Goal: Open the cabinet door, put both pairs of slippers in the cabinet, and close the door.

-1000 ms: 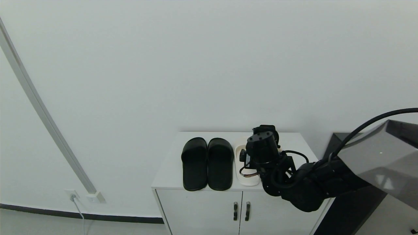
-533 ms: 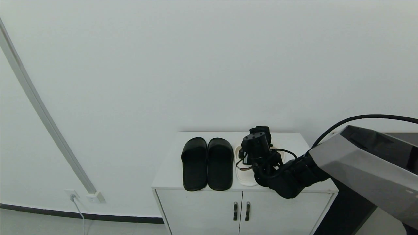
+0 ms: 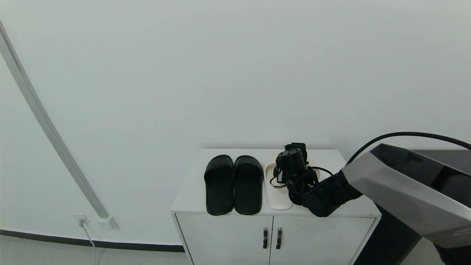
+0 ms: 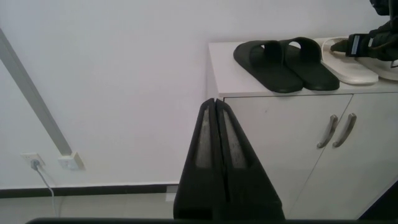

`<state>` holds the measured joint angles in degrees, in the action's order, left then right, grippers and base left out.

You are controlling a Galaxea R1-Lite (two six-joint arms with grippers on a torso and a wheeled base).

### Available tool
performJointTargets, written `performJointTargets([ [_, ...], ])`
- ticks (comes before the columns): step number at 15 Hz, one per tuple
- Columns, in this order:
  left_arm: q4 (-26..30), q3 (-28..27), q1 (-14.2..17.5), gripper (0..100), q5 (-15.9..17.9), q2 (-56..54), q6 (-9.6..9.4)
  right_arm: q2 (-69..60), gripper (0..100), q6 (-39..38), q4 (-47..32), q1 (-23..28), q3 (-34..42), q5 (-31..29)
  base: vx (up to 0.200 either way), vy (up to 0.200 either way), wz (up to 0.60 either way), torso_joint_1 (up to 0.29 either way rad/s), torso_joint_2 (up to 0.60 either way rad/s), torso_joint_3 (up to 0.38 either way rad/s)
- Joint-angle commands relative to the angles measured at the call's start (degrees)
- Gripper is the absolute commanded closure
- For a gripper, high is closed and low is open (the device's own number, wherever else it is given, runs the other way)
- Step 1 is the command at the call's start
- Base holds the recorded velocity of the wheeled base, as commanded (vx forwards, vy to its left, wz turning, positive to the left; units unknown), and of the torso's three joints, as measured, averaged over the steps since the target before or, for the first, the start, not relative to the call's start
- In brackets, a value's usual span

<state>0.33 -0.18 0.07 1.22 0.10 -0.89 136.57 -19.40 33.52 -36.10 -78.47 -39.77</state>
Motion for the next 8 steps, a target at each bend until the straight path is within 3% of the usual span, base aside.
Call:
performJointTargets([
  [1, 0.0, 0.0, 0.0, 100, 0.0, 0.0, 0.01, 0.3, 100, 0.9, 0.8, 0.0, -0.1, 0.2, 0.0, 0.0, 0.0, 0.0, 0.0, 0.0],
  [8, 0.0, 0.0, 0.0, 100, 0.0, 0.0, 0.01, -0.3, 100, 2.9, 3.4, 0.1, 0.2, 1.4, 0.0, 0.0, 0.0, 0.0, 0.0, 0.0],
])
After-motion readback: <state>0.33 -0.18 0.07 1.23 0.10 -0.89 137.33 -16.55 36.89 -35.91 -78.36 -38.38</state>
